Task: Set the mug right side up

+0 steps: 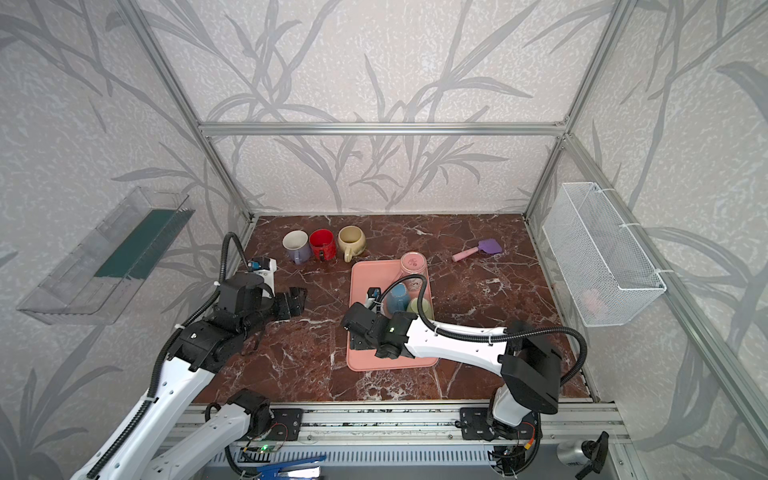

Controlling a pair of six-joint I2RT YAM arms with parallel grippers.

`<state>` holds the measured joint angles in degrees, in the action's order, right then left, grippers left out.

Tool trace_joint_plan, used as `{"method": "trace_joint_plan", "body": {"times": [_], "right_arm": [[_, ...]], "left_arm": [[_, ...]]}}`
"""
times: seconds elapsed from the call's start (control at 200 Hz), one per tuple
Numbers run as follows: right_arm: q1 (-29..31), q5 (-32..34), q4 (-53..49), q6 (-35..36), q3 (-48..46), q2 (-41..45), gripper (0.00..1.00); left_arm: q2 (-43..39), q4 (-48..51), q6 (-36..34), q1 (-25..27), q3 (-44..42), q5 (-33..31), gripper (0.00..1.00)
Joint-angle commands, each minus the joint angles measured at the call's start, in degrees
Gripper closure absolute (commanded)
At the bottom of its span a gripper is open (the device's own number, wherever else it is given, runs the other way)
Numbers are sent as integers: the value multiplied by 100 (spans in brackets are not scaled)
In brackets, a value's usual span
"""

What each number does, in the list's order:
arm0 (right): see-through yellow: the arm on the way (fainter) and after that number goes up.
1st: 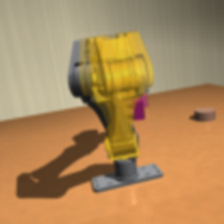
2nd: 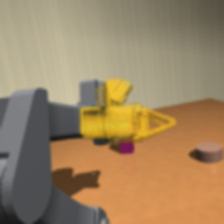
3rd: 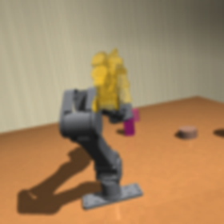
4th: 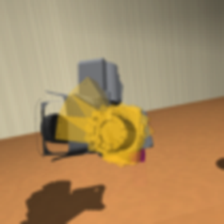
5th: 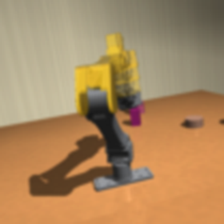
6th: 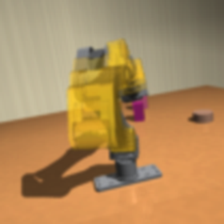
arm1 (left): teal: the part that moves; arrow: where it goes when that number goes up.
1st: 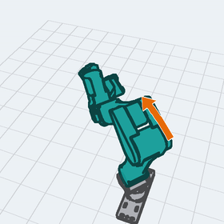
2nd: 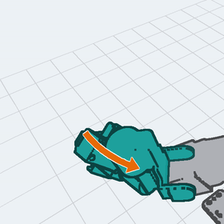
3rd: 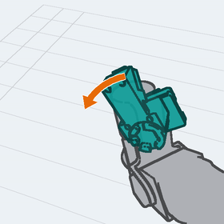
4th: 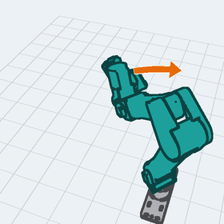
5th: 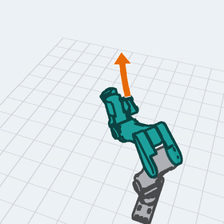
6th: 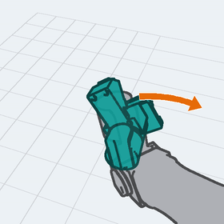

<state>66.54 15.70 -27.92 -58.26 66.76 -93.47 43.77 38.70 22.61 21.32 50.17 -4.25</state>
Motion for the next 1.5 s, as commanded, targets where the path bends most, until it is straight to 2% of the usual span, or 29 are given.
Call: {"method": "trace_joint_plan", "body": {"times": [0.0, 0.19, 0.395, 0.6, 0.815, 1.2, 1.245, 1.42, 1.495], "right_arm": [[63, 337, -599, -290, 400, -307, 27], [56, 390, -970, -449, 943, -1030, 27], [6, 658, -1163, -331, 1090, -1297, 35], [-313, 295, -1297, -1, 1084, -1407, 41], [-553, 64, -1480, 368, 991, -1281, 60], [-748, -126, -1994, 949, 1580, -1663, 57], [-935, -166, -1996, 999, 1631, -1697, 57], [-1011, -150, -2242, 1188, 1943, -1900, 61], [-1012, -110, -2251, 1198, 1955, -1908, 67]], "left_arm": [[-159, 194, -152, 154, 149, -470, 11], [-307, 234, -231, 388, 154, -722, 10], [-369, 256, -266, 543, 142, -874, 9], [-369, 252, -259, 551, 133, -895, 9], [-352, 244, -257, 546, 129, -889, 9], [-258, 249, -231, 540, 126, -855, 9], [-260, 246, -226, 545, 127, -861, 9], [-237, 254, -222, 531, 128, -850, 9], [-229, 260, -222, 536, 123, -850, 9]]}}
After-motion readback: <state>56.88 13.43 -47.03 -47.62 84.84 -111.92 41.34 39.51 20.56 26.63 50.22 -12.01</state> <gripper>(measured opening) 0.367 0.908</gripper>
